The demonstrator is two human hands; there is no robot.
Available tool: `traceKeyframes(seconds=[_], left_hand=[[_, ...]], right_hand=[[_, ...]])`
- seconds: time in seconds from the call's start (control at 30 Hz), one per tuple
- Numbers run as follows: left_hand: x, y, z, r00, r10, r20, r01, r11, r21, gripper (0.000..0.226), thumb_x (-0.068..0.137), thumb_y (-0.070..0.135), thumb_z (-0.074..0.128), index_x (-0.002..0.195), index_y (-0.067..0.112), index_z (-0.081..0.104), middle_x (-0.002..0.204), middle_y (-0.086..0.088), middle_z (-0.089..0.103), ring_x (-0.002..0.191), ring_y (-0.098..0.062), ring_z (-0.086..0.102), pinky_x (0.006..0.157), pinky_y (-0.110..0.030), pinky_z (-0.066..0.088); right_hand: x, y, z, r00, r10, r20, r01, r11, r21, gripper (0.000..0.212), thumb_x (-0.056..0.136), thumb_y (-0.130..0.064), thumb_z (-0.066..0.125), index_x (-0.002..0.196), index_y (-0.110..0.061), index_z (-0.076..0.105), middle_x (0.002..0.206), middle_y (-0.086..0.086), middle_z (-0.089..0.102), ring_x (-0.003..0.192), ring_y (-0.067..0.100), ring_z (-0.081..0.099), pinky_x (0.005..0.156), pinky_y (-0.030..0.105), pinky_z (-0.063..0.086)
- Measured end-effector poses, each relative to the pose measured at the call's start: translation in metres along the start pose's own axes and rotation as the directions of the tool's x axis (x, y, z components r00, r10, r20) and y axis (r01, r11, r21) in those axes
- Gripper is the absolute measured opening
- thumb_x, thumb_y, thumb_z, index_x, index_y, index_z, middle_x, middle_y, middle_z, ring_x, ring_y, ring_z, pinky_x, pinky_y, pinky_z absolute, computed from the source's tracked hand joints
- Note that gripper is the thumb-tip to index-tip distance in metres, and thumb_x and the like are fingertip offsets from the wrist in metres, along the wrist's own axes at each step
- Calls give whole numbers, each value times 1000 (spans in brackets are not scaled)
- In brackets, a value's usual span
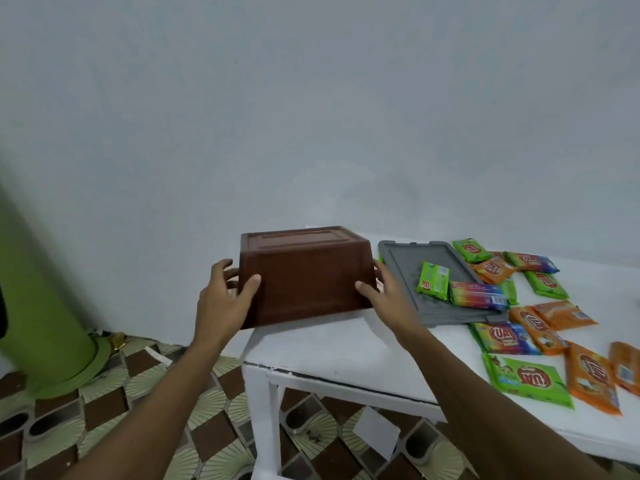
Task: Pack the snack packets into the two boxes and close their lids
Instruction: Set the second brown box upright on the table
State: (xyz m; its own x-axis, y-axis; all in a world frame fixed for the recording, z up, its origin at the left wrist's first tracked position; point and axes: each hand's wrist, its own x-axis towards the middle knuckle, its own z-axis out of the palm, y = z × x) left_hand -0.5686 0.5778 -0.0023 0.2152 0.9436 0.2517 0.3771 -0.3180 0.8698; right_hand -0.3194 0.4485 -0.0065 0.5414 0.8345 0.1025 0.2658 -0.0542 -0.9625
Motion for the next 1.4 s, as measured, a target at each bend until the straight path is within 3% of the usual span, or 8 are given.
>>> traceKeyframes(seconds=[0.13, 0.2, 0.4, 0.6, 0.83, 0.93, 1.03, 1.4], left_hand=[[17, 46, -17, 997, 74, 31, -54, 908, -416, 45, 100, 47, 39, 140, 25, 42, 124, 2, 59, 113, -12, 56, 88, -17, 42], [23, 61, -18, 984, 173, 39, -140, 891, -431, 45, 100, 49, 36, 140, 29, 43, 124, 11, 57, 116, -5, 55, 93, -21, 41], [30, 67, 16, 950, 297, 99, -296, 955, -26, 31, 98, 23, 51, 128, 18, 56, 123, -2, 56, 111, -19, 55, 91, -29, 40], [32, 38, 39, 945, 73, 318, -143, 969, 203, 27, 99, 19, 48, 114, 7, 66, 112, -10, 65, 102, -26, 57, 85, -33, 42], [50, 45, 56, 919, 166, 358, -299, 885, 358, 47, 100, 44, 39, 119, 8, 61, 120, -16, 57, 113, -34, 54, 89, -39, 41], [55, 49, 67, 897, 133, 421, -313, 864, 394, 66, 96, 60, 32, 143, 15, 43, 144, -16, 44, 131, -33, 43, 106, -47, 36], [58, 42, 74, 869, 145, 474, -353, 852, 386, 83, 85, 78, 22, 139, 20, 46, 144, -12, 44, 130, -30, 44, 105, -47, 40], [50, 55, 86, 914, 250, 320, -349, 887, 303, 62, 95, 59, 35, 119, 8, 59, 130, -12, 55, 116, -28, 54, 96, -44, 45]], right_hand=[[-10, -45, -48, 984, -119, -132, 143, 971, 191, 42, 99, -35, 49, 140, -30, 44, 123, -15, 56, 100, -22, 53, 80, 3, 43], [-15, -60, -69, 965, -190, -183, 220, 962, 161, 40, 99, -35, 49, 139, -29, 46, 126, -17, 55, 105, -20, 51, 81, 6, 42], [-11, -32, -94, 930, -244, -274, 105, 893, -438, 20, 98, -21, 52, 114, -16, 63, 99, -1, 65, 96, 18, 59, 77, 30, 42], [-26, 9, -93, 966, 179, -187, -232, 920, -317, 23, 98, -28, 52, 109, -16, 68, 102, 4, 71, 96, 21, 66, 88, 39, 53], [-14, 0, -98, 908, 96, -409, -233, 925, -300, 43, 95, -37, 56, 131, -13, 56, 123, 11, 63, 100, 22, 58, 89, 40, 47], [-17, -5, -104, 918, 90, -386, -220, 925, -309, 38, 95, -38, 56, 126, -15, 58, 111, 4, 61, 98, 18, 55, 83, 34, 44], [-21, 0, -106, 934, 81, -347, -201, 923, -328, 34, 90, -30, 66, 123, -19, 60, 113, 1, 61, 105, 19, 57, 91, 42, 50], [-8, -4, -109, 930, -27, -366, -160, 868, -470, 19, 93, -11, 61, 109, -13, 70, 108, 6, 69, 90, 15, 62, 72, 20, 43]])
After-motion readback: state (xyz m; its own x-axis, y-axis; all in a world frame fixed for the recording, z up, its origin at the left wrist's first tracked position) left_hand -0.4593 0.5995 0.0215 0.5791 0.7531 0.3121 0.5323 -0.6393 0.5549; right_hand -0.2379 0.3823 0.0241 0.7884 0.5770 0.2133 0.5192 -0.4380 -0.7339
